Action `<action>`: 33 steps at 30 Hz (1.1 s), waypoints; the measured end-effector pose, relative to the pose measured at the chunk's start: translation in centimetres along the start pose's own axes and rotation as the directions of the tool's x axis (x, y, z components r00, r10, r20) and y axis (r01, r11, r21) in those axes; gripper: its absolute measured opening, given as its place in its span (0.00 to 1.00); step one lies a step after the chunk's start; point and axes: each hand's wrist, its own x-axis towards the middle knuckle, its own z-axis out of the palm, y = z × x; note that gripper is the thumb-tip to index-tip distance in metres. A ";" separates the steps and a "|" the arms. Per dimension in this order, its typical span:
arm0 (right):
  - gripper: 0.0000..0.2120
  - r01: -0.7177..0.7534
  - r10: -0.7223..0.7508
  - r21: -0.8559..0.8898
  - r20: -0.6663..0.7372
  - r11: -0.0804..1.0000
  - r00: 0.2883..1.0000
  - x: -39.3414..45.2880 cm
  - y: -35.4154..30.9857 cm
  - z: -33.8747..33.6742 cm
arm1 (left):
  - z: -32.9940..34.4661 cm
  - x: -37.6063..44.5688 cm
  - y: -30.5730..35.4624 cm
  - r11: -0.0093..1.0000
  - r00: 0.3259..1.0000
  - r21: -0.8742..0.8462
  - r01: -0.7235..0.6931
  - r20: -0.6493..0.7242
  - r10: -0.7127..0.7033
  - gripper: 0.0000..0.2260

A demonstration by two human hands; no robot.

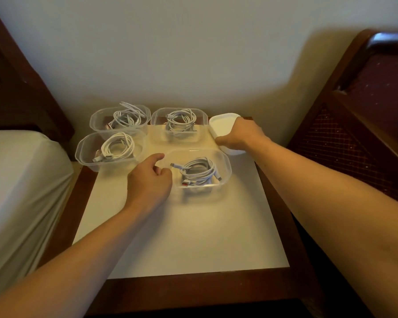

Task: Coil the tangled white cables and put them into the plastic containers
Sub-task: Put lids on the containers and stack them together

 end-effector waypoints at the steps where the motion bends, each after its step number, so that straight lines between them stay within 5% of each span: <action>1: 0.49 0.011 -0.011 -0.009 0.005 1.000 1.000 -0.4 -0.1 0.2 | -0.3 -0.6 -0.3 1.000 1.000 -0.001 -0.004 -0.008 0.004 0.19; 10: 0.47 0.046 -0.047 0.054 0.024 0.998 0.999 -6.9 0.4 0.6 | -2.8 -5.4 -1.8 1.000 1.000 -0.011 -0.005 -0.010 0.005 0.19; 14: 0.40 0.264 -0.263 0.016 -0.064 0.964 0.963 -11.4 0.2 -1.6 | -3.3 -7.0 -2.5 0.999 1.000 -0.038 0.002 0.016 -0.002 0.20; 20: 0.45 0.566 -0.582 0.137 0.190 0.813 0.791 -19.8 0.6 -3.0 | -3.8 -7.8 -3.8 0.966 0.972 -0.219 0.141 0.213 -0.093 0.17; 26: 0.43 0.624 -0.581 0.014 0.379 0.782 0.720 -23.7 1.3 -2.6 | -5.3 -9.0 -3.3 0.885 0.930 -0.357 0.300 0.315 -0.188 0.13; 33: 0.42 0.629 -0.556 -0.079 0.391 0.774 0.733 -23.5 1.4 -0.5 | -5.3 -9.2 -2.9 0.893 0.923 -0.321 0.316 0.323 -0.210 0.11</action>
